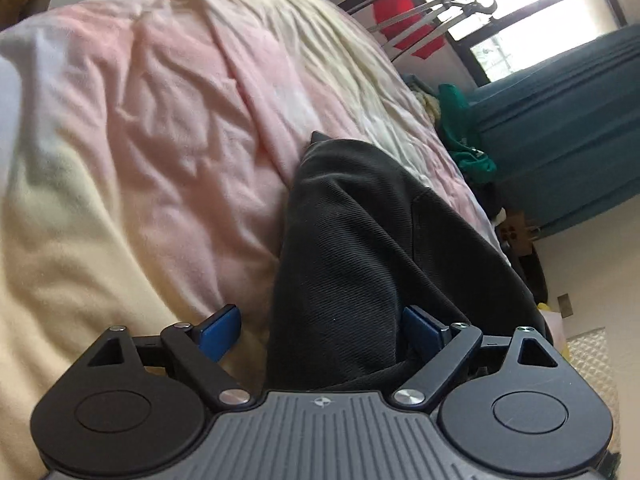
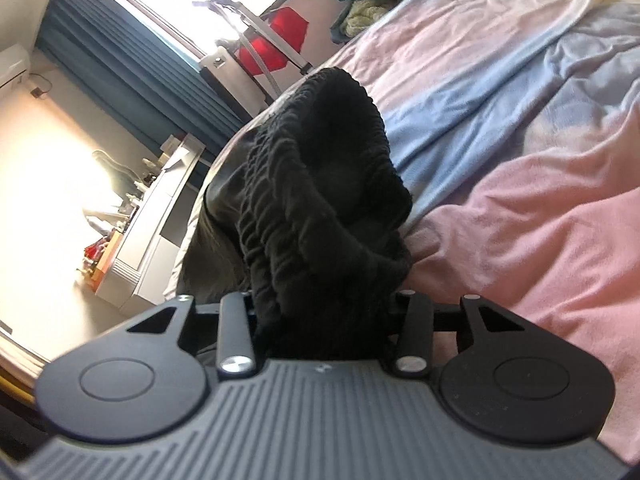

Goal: Fold clothes

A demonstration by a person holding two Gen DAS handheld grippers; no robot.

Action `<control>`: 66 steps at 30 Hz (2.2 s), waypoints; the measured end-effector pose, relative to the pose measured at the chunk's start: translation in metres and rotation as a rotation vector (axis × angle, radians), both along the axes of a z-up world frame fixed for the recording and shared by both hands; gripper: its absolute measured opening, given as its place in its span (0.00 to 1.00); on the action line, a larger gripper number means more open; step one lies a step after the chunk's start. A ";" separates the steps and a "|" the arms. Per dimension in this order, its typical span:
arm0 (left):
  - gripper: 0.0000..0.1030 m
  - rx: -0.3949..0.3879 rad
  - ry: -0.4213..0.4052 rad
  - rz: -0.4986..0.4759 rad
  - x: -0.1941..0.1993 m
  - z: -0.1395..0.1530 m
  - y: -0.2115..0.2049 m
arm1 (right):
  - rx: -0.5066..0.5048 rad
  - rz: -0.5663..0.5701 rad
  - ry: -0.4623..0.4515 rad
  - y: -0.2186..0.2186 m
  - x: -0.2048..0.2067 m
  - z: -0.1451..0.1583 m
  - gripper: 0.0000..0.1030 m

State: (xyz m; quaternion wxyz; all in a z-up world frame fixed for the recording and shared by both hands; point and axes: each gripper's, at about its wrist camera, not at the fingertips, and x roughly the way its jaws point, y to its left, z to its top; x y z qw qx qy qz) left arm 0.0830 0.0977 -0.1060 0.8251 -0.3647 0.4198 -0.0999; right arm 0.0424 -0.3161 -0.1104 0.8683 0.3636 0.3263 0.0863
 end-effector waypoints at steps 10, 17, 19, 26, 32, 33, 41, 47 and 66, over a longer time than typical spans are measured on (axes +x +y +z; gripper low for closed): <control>0.40 -0.070 -0.015 0.022 -0.008 -0.004 0.001 | -0.047 -0.018 0.006 0.016 0.006 0.004 0.44; 0.30 -0.046 -0.103 0.031 -0.032 0.021 -0.002 | -0.050 -0.001 -0.033 0.018 -0.013 0.027 0.41; 0.29 -0.057 -0.119 0.025 -0.043 0.029 -0.001 | -0.057 0.001 -0.049 0.019 -0.023 0.037 0.40; 0.29 -0.052 -0.180 0.001 -0.080 0.071 -0.022 | 0.004 -0.014 -0.058 -0.005 -0.066 0.065 0.39; 0.29 -0.040 -0.209 -0.100 -0.064 0.106 -0.091 | 0.054 -0.069 -0.072 -0.054 -0.096 0.093 0.39; 0.29 -0.051 -0.209 -0.112 -0.058 0.110 -0.105 | 0.057 -0.086 -0.078 -0.066 -0.099 0.098 0.39; 0.28 -0.084 -0.204 -0.237 0.033 0.114 -0.270 | 0.044 -0.269 -0.065 -0.195 -0.056 0.111 0.39; 0.28 -0.085 -0.203 -0.297 0.138 0.103 -0.393 | 0.047 -0.392 -0.053 -0.282 0.009 0.101 0.39; 0.34 0.189 -0.236 -0.563 0.232 -0.012 -0.467 | 0.096 -0.499 -0.058 -0.325 0.046 -0.067 0.45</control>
